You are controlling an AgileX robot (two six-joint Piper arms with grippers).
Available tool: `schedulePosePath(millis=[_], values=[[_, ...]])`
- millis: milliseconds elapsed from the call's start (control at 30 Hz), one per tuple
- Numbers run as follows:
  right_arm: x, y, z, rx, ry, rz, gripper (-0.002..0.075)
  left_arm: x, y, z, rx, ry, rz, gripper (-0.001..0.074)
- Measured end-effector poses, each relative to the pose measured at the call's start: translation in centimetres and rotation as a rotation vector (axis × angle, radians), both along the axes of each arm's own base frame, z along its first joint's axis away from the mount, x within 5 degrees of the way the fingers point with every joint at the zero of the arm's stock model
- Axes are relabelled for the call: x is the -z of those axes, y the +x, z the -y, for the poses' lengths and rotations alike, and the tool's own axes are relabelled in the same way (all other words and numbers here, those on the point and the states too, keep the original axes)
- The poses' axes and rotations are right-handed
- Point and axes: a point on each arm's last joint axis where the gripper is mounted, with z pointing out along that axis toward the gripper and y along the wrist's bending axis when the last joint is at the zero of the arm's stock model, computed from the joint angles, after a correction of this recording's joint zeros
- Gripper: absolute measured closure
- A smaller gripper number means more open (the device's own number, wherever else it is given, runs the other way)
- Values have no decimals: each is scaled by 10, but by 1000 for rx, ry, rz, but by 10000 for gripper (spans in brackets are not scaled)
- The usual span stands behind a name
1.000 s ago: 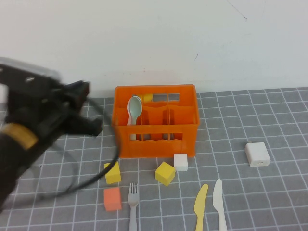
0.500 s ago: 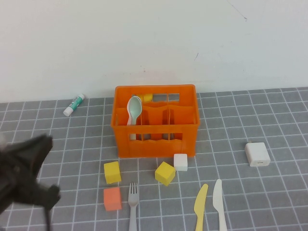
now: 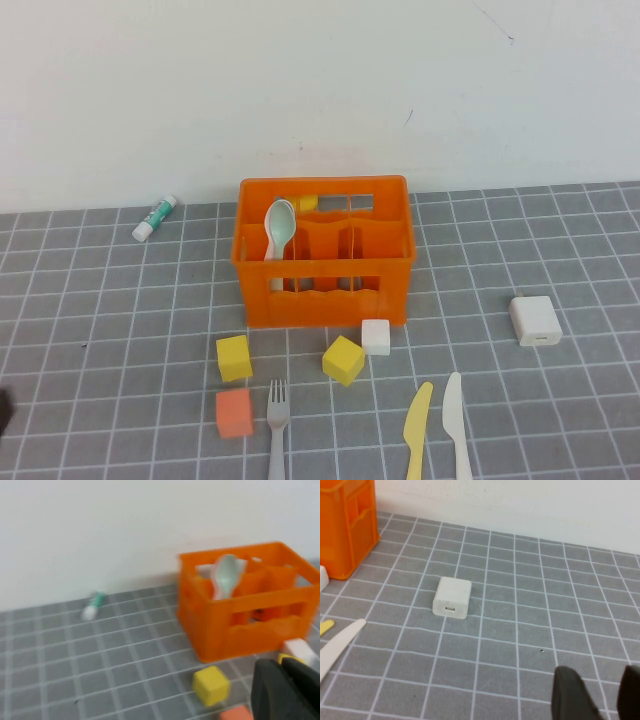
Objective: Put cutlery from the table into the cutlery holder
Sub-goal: Pick up the knife
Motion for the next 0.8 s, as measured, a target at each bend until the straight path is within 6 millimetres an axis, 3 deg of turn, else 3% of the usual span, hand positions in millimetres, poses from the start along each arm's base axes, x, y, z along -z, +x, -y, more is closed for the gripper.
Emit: schedulePosePath(millis=[200, 367, 533, 800], values=[[0, 0, 0, 0, 0, 0, 510, 40, -20, -14, -193, -87, 51, 734], [0, 0, 0, 0, 2, 0, 510, 69, -19, -18, -275, -110, -6, 734], [0, 0, 0, 0, 2, 0, 510, 85, -18, -19, -299, -80, -50, 736], [0, 0, 0, 0, 2, 0, 510, 87, -18, -20, -316, -56, -57, 736]])
